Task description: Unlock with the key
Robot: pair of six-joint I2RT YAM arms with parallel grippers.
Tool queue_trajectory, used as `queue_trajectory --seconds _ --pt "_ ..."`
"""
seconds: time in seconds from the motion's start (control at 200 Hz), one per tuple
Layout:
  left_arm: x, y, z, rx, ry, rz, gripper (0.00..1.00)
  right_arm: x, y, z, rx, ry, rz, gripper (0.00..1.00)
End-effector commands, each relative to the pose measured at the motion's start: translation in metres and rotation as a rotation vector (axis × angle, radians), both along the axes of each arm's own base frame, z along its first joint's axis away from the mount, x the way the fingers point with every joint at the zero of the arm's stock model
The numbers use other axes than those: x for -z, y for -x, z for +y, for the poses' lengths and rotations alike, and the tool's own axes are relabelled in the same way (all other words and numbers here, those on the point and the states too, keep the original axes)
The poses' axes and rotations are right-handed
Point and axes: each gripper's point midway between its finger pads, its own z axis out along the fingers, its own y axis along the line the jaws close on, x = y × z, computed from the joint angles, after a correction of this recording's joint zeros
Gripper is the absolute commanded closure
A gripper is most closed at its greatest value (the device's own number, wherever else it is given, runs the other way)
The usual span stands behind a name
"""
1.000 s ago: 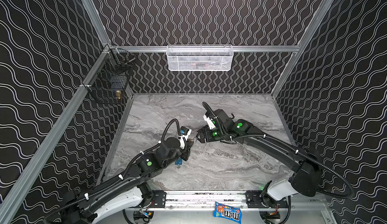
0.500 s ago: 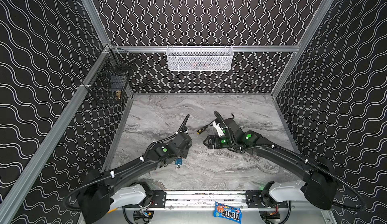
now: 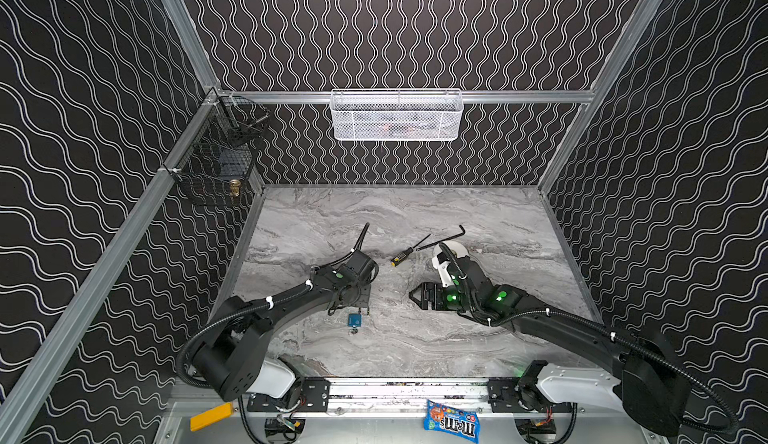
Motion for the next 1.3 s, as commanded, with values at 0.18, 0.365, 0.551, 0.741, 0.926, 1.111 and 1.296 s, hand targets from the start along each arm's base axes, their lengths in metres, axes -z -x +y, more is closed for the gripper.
queue_trajectory --seconds 0.18,0.365,0.551,0.741,0.926,1.111,1.296 --pt "0.006 -0.024 0.000 -0.030 -0.008 -0.018 0.93 -0.008 -0.004 0.007 0.009 -0.066 -0.023 0.10" --pt "0.013 -0.031 -0.001 -0.022 -0.019 0.001 0.89 -0.007 -0.004 0.006 0.012 -0.062 -0.026 0.10" --pt "0.021 -0.035 0.001 -0.010 -0.025 0.019 0.78 -0.006 -0.004 0.006 0.009 -0.060 -0.026 0.10" --pt "0.033 -0.033 0.009 0.004 -0.100 0.054 0.67 -0.005 -0.004 0.007 -0.001 -0.054 -0.027 0.10" --pt "0.037 -0.033 0.008 0.019 -0.102 0.067 0.53 -0.006 -0.007 0.007 0.007 -0.046 -0.037 0.10" --pt "0.040 -0.035 0.003 0.040 -0.088 0.074 0.47 -0.006 -0.007 0.008 0.004 -0.051 -0.037 0.10" --pt "0.042 -0.037 -0.001 0.053 -0.071 0.084 0.24 -0.007 -0.007 0.009 0.001 -0.053 -0.038 0.09"
